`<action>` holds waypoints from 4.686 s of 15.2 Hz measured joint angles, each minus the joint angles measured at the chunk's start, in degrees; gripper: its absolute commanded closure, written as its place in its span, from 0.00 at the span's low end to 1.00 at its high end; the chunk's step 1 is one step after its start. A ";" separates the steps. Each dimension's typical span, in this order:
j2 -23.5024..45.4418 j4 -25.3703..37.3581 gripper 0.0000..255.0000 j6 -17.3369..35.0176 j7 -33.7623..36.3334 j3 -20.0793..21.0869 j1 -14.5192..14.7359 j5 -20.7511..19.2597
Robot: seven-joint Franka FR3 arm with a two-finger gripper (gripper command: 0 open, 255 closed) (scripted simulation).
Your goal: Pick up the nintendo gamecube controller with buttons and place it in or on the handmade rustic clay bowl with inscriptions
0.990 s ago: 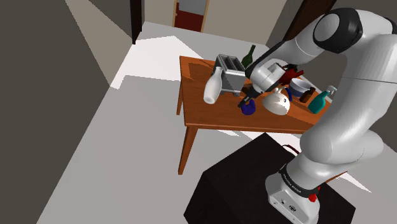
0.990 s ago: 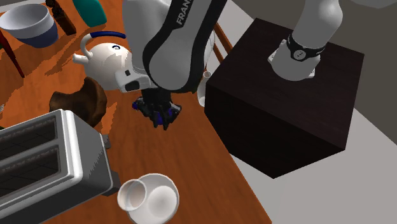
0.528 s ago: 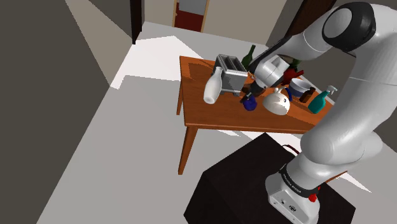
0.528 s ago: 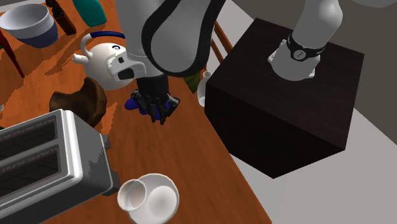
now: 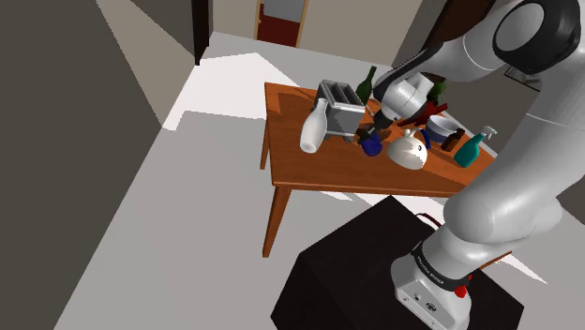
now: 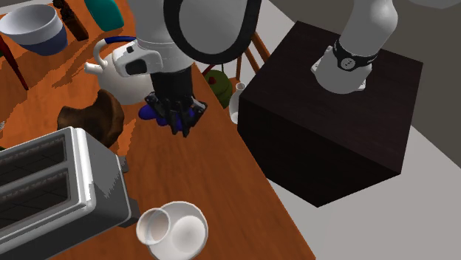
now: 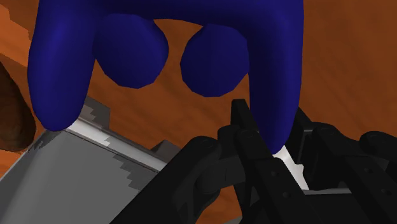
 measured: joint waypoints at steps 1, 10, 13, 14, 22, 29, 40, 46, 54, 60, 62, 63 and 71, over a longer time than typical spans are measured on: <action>-0.62 0.04 1.00 -0.57 0.66 -0.27 0.12 -0.74; -6.33 0.32 1.00 -5.68 6.33 -1.98 0.96 -6.86; -8.11 0.76 1.00 -7.58 8.11 -2.31 1.07 -8.74; -8.58 1.04 1.00 -8.31 8.46 -2.48 0.97 -9.28; -0.77 13.50 1.00 -14.23 6.59 -3.71 -1.34 -8.63; 14.14 35.43 1.00 -22.86 4.46 -4.04 -6.16 -6.79; 31.81 60.46 1.00 -30.90 4.53 -3.08 -11.94 -5.68; 34.08 59.71 1.00 -28.07 3.28 -2.52 -12.20 -4.83; 34.62 59.48 1.00 -27.29 3.02 -2.36 -12.19 -4.62; 34.63 59.55 0.00 -27.30 3.02 -2.36 -12.20 -4.62; 34.03 59.28 0.00 -27.67 3.09 -2.48 -12.18 -4.74; 33.22 59.35 0.00 -28.54 3.26 -2.69 -12.25 -4.98; 30.07 58.71 0.00 -31.17 3.39 -3.38 -12.61 -5.68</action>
